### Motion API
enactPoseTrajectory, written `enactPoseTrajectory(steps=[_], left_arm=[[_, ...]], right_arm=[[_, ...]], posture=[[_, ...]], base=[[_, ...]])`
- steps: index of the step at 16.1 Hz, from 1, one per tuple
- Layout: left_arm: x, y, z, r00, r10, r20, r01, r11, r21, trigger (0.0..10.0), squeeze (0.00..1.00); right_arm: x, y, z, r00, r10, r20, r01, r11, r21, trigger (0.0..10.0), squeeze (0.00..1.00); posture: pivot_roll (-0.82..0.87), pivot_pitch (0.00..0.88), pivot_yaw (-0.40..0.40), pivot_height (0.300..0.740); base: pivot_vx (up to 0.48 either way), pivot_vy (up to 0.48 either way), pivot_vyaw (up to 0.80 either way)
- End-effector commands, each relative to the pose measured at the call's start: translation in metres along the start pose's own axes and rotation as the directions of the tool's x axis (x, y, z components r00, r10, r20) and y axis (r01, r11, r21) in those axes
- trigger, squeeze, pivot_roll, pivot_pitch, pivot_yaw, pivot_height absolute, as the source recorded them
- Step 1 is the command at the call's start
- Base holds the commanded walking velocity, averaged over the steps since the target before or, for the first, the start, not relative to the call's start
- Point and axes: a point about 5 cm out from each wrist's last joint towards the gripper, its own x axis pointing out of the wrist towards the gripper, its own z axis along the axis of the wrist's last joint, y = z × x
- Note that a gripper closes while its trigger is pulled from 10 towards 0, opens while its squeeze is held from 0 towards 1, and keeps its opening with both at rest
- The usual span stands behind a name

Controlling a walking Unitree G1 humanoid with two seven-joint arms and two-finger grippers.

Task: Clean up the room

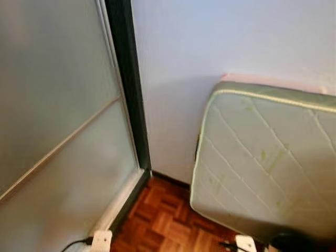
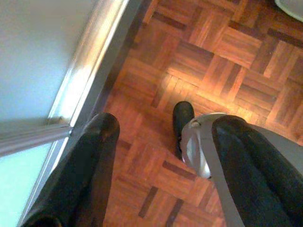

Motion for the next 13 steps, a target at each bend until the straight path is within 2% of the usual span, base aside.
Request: enactPoseTrajectory(steps=[1,3,4,5,8,11,13], left_arm=[[0.0022,0.0260,0.0195,0.999,0.039,0.001,-0.039,0.999,0.003,10.0,0.00],[0.0023,0.0262,0.0202,1.000,0.028,-0.001,-0.028,0.999,0.019,10.0,0.00],[0.0025,0.0261,0.0211,1.000,0.013,-0.007,-0.013,0.998,0.057,10.0,0.00],[0.0025,0.0260,0.0215,1.000,0.009,-0.004,-0.008,0.998,0.062,10.0,0.00],[0.0021,0.0268,0.0198,0.999,0.040,0.006,-0.039,0.999,-0.027,10.0,0.00],[0.0022,0.0262,0.0209,0.999,0.032,0.010,-0.032,0.999,-0.007,10.0,0.00],[0.0023,0.0259,0.0217,0.999,0.026,0.017,-0.026,1.000,0.000,10.0,0.00]], right_arm=[[0.0043,-0.0160,0.0825,0.989,0.069,0.133,-0.068,0.998,-0.009,10.0,0.00],[0.0044,-0.0148,0.0830,0.989,0.080,0.123,-0.076,0.996,-0.039,10.0,0.00],[0.0046,-0.0146,0.0827,0.990,0.075,0.121,-0.072,0.997,-0.029,10.0,0.00],[0.0046,-0.0147,0.0829,0.990,0.073,0.119,-0.069,0.997,-0.037,10.0,0.00],[0.0047,-0.0158,0.0814,0.992,0.051,0.117,-0.052,0.999,0.003,10.0,0.00],[0.0047,-0.0165,0.0814,0.993,0.050,0.110,-0.049,0.999,-0.011,10.0,0.00],[0.0047,-0.0164,0.0809,0.992,0.045,0.118,-0.049,0.998,0.030,10.0,0.00]], posture=[[0.13,0.000,-0.148,0.740],[0.13,0.000,-0.148,0.740],[0.13,0.000,-0.147,0.740],[0.13,0.000,-0.147,0.740],[0.13,0.000,-0.142,0.740],[0.13,0.000,-0.146,0.740],[0.11,0.000,-0.143,0.740]], base=[[0.000,0.000,0.00],[0.000,0.000,-0.22],[0.000,0.000,-0.77],[0.000,0.000,-0.76],[0.000,0.000,-0.76],[0.000,0.000,-0.75],[0.000,0.000,-0.75]])
